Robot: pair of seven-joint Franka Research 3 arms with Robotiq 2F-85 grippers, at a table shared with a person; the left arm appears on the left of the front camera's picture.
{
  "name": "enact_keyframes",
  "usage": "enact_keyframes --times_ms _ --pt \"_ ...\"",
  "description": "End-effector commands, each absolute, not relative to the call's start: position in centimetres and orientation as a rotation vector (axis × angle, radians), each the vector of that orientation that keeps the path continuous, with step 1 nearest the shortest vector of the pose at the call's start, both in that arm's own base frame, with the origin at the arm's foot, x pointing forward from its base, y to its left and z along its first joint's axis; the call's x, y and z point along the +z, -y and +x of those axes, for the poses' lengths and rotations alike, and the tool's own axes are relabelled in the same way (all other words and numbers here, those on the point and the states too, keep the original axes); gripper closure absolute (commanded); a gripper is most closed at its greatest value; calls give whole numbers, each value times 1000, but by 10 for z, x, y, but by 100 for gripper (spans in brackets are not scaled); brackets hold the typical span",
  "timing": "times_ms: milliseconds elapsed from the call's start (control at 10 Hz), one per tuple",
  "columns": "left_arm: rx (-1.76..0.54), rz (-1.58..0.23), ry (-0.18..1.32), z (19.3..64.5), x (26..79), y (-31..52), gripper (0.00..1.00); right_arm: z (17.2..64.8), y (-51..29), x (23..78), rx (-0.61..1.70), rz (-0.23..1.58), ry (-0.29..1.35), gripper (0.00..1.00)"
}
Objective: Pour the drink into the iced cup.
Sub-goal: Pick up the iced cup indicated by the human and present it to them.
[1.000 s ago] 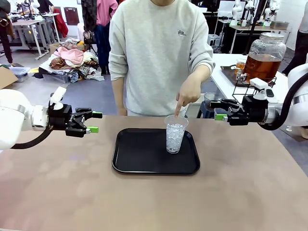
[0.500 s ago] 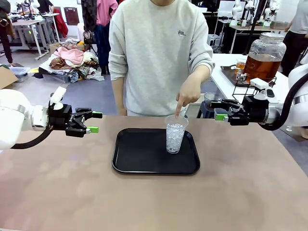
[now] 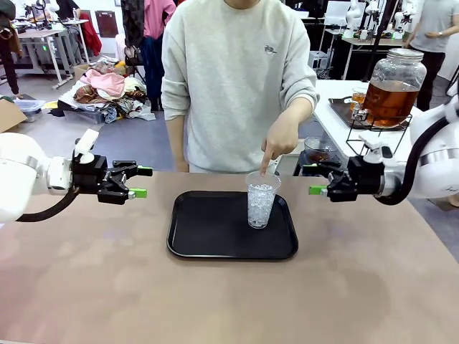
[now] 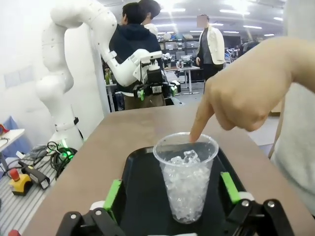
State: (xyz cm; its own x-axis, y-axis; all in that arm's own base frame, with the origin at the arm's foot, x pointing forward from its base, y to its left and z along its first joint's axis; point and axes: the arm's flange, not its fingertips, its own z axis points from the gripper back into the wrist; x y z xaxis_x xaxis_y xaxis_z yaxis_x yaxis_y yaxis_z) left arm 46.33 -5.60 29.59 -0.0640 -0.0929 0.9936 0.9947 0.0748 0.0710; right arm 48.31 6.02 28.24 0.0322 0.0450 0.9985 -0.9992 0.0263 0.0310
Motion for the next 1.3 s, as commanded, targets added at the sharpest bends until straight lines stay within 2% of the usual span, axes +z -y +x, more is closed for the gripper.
enact_keyframes --times_ms 0,200,700,900,1200 --pt "-1231 -1047 1225 464 298 58 0 481 -70 263 1206 1117 1260 0" --pt "-1231 -1047 1225 464 298 58 0 482 -74 247 1187 1060 1321 0" --pt "-1231 -1047 1225 464 298 58 0 491 -78 234 1146 1064 1264 0" --pt "-1231 -1047 1225 464 298 58 0 497 -70 254 1152 1084 1263 0" --pt "-1231 -1047 1225 464 298 58 0 497 -70 254 1152 1084 1263 0"
